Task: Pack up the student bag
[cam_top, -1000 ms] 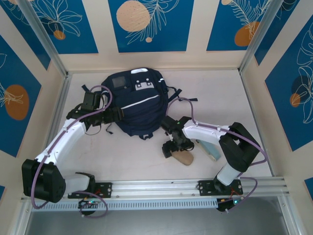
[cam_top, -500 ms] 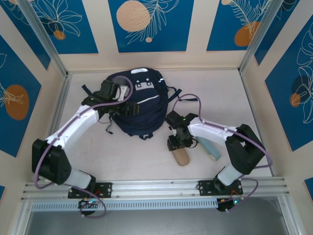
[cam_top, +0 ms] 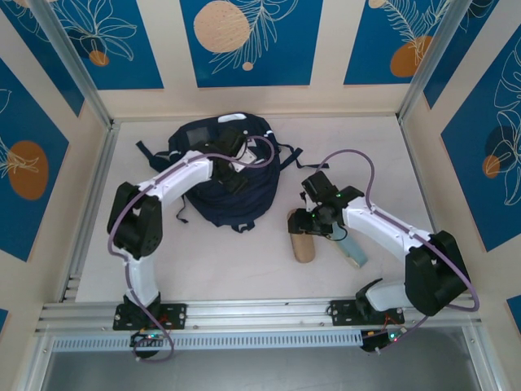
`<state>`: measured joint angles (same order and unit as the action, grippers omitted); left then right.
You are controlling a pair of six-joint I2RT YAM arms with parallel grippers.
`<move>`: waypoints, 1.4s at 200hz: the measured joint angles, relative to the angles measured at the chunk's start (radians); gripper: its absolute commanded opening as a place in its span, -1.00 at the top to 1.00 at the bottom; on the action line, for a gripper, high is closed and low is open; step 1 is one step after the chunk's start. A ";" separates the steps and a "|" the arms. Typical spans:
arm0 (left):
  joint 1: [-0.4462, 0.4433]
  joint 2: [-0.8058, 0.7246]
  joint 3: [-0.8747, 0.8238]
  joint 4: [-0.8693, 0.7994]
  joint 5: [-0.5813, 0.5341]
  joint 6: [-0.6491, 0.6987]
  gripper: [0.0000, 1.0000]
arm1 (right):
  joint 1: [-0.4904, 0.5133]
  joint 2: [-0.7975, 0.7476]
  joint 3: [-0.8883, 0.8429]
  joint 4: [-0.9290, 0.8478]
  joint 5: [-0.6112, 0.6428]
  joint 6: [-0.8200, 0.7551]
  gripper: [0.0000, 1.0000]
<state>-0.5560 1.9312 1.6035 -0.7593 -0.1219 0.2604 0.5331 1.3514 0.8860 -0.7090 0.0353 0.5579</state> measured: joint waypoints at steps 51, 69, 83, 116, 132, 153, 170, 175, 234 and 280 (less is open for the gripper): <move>-0.008 0.060 0.083 -0.076 -0.041 0.085 0.21 | -0.032 -0.017 -0.004 0.011 -0.028 0.008 0.14; -0.011 0.062 0.098 -0.090 -0.055 0.106 0.57 | -0.043 -0.035 -0.004 0.012 -0.034 0.011 0.14; -0.011 0.062 0.106 -0.093 -0.070 0.112 0.85 | -0.049 -0.052 -0.004 0.014 -0.037 0.016 0.14; -0.010 0.051 0.106 -0.087 -0.070 0.116 1.00 | -0.069 -0.086 -0.004 0.019 -0.052 0.031 0.14; -0.011 0.025 0.106 -0.084 -0.054 0.108 1.00 | -0.085 -0.100 -0.004 0.030 -0.076 0.048 0.14; -0.013 -0.031 0.106 -0.064 -0.031 0.085 1.00 | -0.117 -0.121 -0.004 0.056 -0.117 0.088 0.15; -0.027 -0.088 0.106 -0.049 -0.008 0.053 1.00 | -0.148 -0.133 -0.003 0.078 -0.161 0.124 0.16; -0.034 -0.103 0.106 -0.045 -0.002 0.040 1.00 | -0.157 -0.135 -0.003 0.085 -0.174 0.133 0.17; -0.132 -0.216 0.109 -0.017 0.092 -0.141 1.00 | -0.213 -0.099 0.044 0.225 -0.319 0.318 0.18; -0.156 -0.215 0.143 0.016 0.121 -0.252 1.00 | -0.181 0.074 0.163 0.346 -0.351 0.502 0.19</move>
<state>-0.7120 1.7161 1.7466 -0.7437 -0.0010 0.0082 0.3523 1.4254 1.0489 -0.3634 -0.3157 1.0595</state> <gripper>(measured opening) 0.039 0.542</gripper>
